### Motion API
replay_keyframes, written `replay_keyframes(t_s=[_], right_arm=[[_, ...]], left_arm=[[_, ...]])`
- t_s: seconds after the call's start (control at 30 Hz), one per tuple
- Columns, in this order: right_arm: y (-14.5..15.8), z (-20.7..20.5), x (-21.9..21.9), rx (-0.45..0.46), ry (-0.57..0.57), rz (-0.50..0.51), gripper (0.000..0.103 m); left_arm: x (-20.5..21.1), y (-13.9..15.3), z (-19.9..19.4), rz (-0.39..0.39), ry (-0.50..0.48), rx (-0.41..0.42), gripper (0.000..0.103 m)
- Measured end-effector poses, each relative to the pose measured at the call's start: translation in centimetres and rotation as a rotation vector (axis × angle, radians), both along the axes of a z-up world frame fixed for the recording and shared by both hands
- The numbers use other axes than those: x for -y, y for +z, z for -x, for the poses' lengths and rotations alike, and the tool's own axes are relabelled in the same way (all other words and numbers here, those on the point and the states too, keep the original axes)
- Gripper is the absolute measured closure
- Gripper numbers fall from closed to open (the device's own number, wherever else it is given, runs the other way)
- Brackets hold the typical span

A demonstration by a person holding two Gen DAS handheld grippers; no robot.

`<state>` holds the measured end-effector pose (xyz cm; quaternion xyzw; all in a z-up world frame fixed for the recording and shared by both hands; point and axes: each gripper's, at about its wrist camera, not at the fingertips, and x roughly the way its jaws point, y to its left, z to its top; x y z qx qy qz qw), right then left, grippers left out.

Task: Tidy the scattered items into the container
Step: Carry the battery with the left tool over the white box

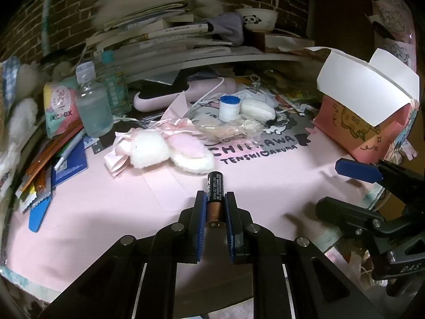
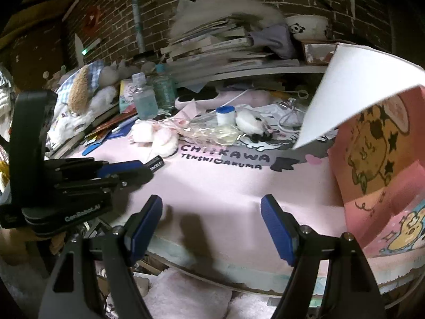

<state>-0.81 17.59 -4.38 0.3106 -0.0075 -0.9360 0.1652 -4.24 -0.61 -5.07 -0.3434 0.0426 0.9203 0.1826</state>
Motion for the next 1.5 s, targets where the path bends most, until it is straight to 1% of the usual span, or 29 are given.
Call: replay_keyframes(t_s=[0.33, 0.53, 0.67, 0.77, 0.87, 1.07, 1.33, 1.43, 1.5], right_arm=[[-0.2, 0.4, -1.9, 0.008, -0.054, 0.038, 0.029], [-0.4, 0.1, -1.9, -0.011, -0.06, 0.03, 0.029], [-0.8, 0.1, -2.1, 0.005, -0.057, 0.051, 0.029], [-0.9, 0.0, -2.1, -0.001, -0.061, 0.053, 0.029], [-0.9, -0.2, -2.3, -0.006, -0.066, 0.064, 0.029], [-0.8, -0.2, -3.1, -0.009, -0.078, 0.088, 0.029], [-1.0, -0.6, -3.7, -0.014, -0.072, 0.113, 0.029], [-1.1, -0.7, -3.9, -0.016, -0.07, 0.123, 0.029], [-1.1, -0.8, -4.0, -0.018, -0.068, 0.129, 0.029]], left_arm=[[-0.8, 1.9, 0.3, 0.002, -0.007, -0.038, 0.095], [-2.0, 4.4, 0.5, -0.001, -0.032, -0.097, 0.095], [-3.5, 6.4, 0.7, -0.001, -0.068, -0.144, 0.095], [-5.0, 8.0, 1.0, -0.016, -0.12, -0.174, 0.095], [-7.0, 9.6, 1.4, -0.035, -0.202, -0.191, 0.095], [-10.9, 11.6, 2.1, -0.057, -0.354, -0.184, 0.095], [-15.7, 13.2, 2.3, -0.046, -0.502, -0.154, 0.095], [-17.8, 13.5, 2.5, -0.023, -0.562, -0.129, 0.095], [-19.4, 13.6, 2.8, 0.012, -0.603, -0.106, 0.095]])
